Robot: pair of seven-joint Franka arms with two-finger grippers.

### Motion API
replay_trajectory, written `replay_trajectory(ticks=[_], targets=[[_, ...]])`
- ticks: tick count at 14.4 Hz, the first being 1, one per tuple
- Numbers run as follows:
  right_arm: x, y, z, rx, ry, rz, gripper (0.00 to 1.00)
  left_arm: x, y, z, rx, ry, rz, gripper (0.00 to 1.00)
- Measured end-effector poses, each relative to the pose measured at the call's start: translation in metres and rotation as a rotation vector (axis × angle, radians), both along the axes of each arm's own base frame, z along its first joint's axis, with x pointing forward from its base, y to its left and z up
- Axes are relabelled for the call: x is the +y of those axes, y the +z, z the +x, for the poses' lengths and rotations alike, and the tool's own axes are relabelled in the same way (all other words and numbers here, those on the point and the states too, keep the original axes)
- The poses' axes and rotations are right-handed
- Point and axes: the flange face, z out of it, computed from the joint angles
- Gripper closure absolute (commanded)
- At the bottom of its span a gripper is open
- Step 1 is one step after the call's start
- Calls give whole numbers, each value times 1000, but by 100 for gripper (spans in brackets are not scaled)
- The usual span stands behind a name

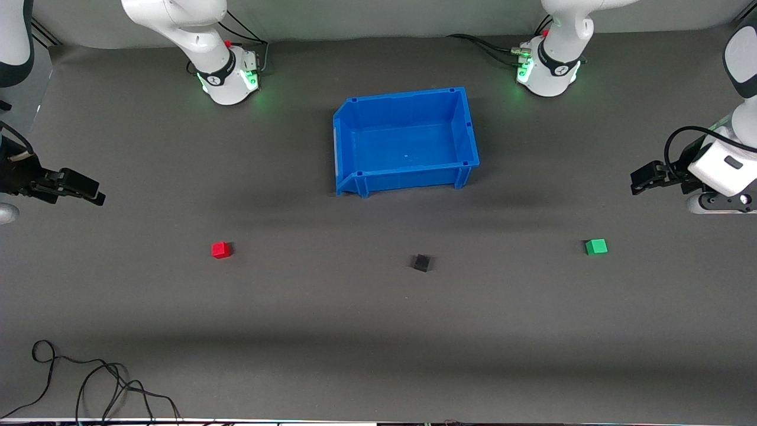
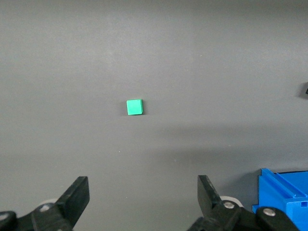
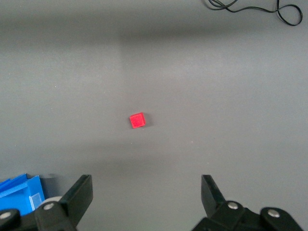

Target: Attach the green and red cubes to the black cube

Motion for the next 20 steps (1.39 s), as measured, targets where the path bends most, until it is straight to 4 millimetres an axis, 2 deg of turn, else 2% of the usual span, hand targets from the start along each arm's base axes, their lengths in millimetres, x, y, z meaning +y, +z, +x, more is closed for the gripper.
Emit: replay_trajectory(ticks=[10, 12, 14, 20], targets=[[2, 0, 0, 1, 1, 12, 0, -1, -1, 0, 2, -2, 0, 0], [4, 1, 0, 0, -53, 32, 0, -1, -1, 0, 2, -2, 0, 0], [5, 2, 1, 4, -222, 60, 0, -1, -2, 1, 3, -2, -1, 0], [14, -9, 10, 91, -985, 130, 0, 0, -8, 3, 13, 12, -2, 0]])
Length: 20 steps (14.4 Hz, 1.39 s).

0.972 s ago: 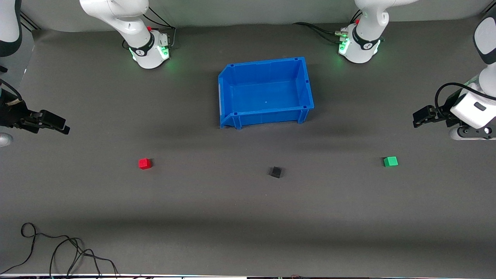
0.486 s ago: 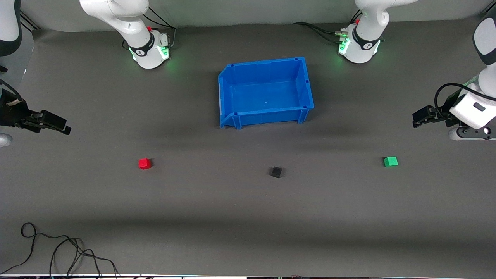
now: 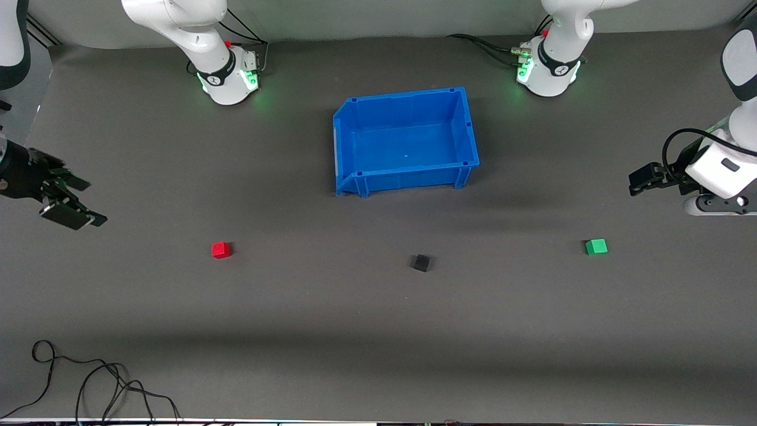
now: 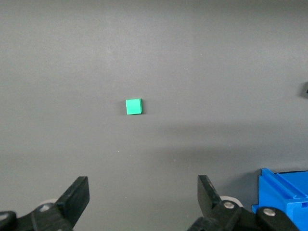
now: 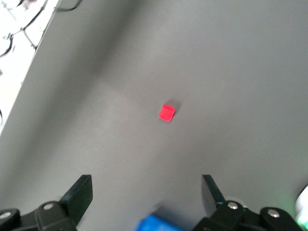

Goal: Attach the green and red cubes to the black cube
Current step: 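Lower the right gripper to the red cube while the left gripper reaches the green cube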

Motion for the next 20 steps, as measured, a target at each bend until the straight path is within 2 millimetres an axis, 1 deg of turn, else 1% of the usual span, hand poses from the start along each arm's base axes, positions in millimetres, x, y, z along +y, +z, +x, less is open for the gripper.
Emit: replay_trajectory(ticks=[1, 3, 4, 6, 8, 10, 11, 13, 14, 15, 16, 17, 18, 20], targets=[[1, -5, 2, 25, -106, 12, 0, 2, -7, 2, 11, 30, -1, 0], [2, -18, 8, 74, -257, 25, 0, 4, -30, 12, 30, 150, -1, 0], [3, -26, 11, 97, -299, 38, 0, 4, -44, 18, 39, 215, -1, 0], [5, -47, 16, 146, -340, 81, 0, 6, -75, 29, 55, 276, -3, 0], [1, -78, 19, 200, -369, 124, 0, 10, -107, 40, 65, 298, -8, 0], [-5, -120, 23, 218, -395, 160, 0, 20, -146, 45, 68, 333, -11, 0], [-6, -144, 24, 212, -397, 176, 0, 33, -166, 44, 60, 358, -14, 0], [-8, -197, 18, 187, -396, 204, 0, 66, -204, 36, 15, 385, -24, 0], [-9, -221, 14, 176, -392, 213, 0, 73, -223, 32, -1, 368, -30, 0], [-9, -245, 10, 175, -384, 222, 0, 73, -242, 31, -5, 346, -32, 1], [-10, -267, 7, 177, -373, 232, 0, 68, -262, 33, 0, 320, -30, 3], [-10, -288, 5, 179, -360, 241, 0, 62, -279, 34, 11, 296, -23, 4], [-12, -309, 5, 179, -350, 251, 0, 57, -293, 36, 23, 274, -16, 6], [-15, -345, 6, 175, -342, 259, 0, 52, -313, 40, 39, 238, 0, 11]])
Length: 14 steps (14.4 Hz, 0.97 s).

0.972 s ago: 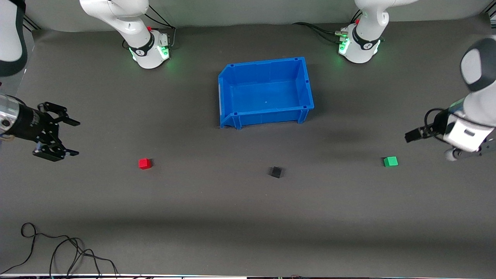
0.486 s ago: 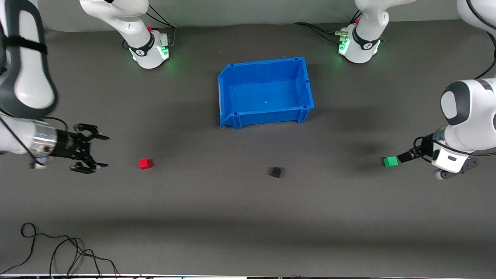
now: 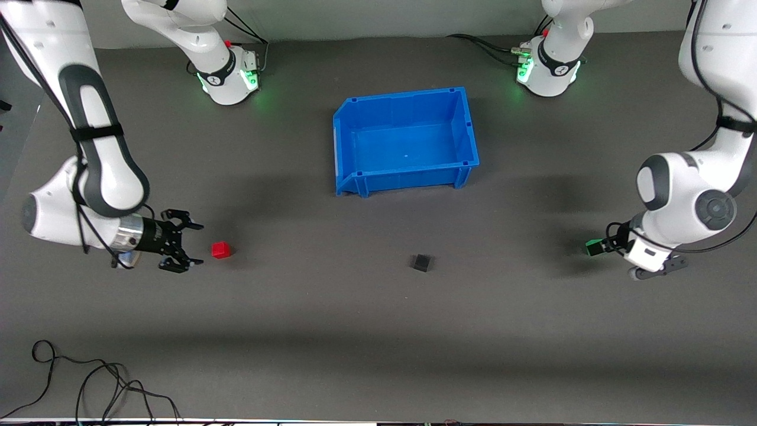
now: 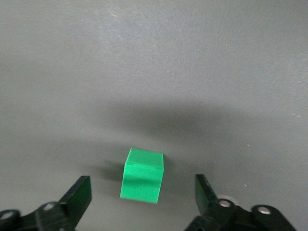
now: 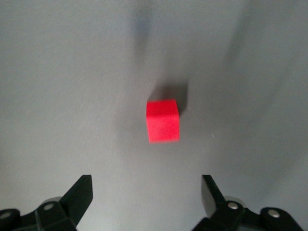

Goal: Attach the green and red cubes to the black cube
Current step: 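Lower the right gripper to the red cube while the left gripper reaches the green cube, then close the right gripper on the red cube while the left gripper grips green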

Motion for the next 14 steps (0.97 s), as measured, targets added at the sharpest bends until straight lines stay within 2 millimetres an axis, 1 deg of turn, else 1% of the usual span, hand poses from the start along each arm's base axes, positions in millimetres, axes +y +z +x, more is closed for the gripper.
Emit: replay_trajectory(ticks=[1, 3, 4, 8, 9, 11, 12, 13, 14], targets=[[-2, -16, 0, -1, 3, 0, 0, -1, -8, 3, 8, -18, 9, 15], [-5, -39, -2, -1, 4, 14, 0, -2, -21, 8, 19, -39, 19, 23], [-6, -47, -3, -1, 3, 20, 0, -1, -25, 9, 21, -43, 20, 25], [-8, -67, -6, 15, -7, 17, 0, -1, -40, 10, 39, -58, 25, 42], [-8, -71, -7, 22, -7, 17, 6, -1, -40, 11, 38, -58, 25, 49], [-8, -76, -8, 29, -7, 17, 32, -2, -38, 12, 34, -60, 26, 67], [-8, -77, -9, 31, -7, 17, 48, -2, -38, 13, 33, -61, 26, 77], [-8, -77, -9, 31, -6, 17, 56, -3, -37, 14, 31, -62, 25, 85], [-8, -77, -8, 30, -6, 17, 62, -3, -36, 14, 32, -63, 26, 93]])
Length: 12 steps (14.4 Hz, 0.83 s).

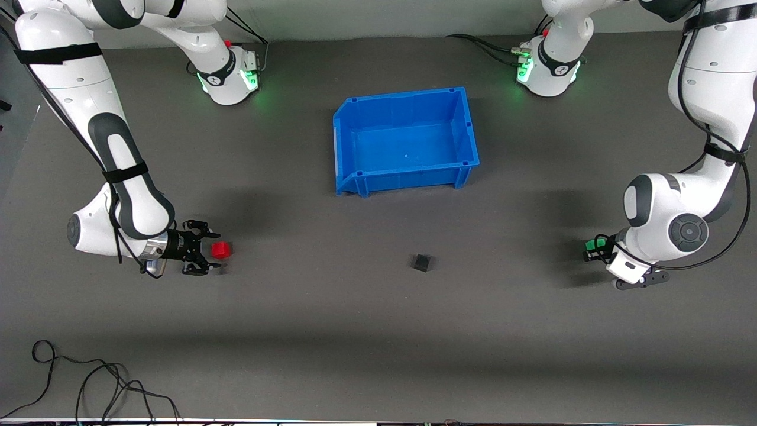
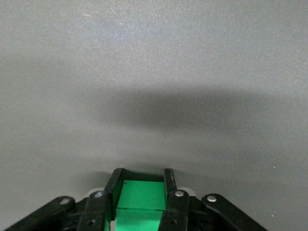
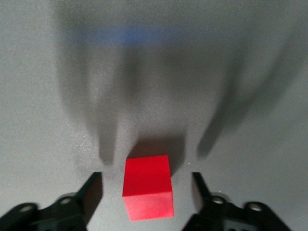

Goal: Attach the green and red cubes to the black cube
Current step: 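Close the right gripper on the red cube while the left gripper grips green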

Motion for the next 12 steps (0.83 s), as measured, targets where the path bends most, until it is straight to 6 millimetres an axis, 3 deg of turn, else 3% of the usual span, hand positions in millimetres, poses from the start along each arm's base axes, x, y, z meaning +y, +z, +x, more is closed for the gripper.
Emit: replay_trajectory(ticks=[1, 5, 8, 10, 12], targets=[[0, 0, 0, -2, 1, 0, 68, 0, 0, 0, 0, 1, 0, 96], [0, 9, 9, -25, 4, -1, 71, 1, 10, 8, 5, 88, 12, 100], [9, 33, 26, -53, 10, 14, 72, -15, 45, 31, 53, 252, 38, 100], [29, 54, 41, -57, 0, 29, 72, -33, 76, 48, 76, 379, -5, 100], [68, 71, 53, -49, -25, 28, 72, -56, 93, 58, 68, 540, -41, 100]])
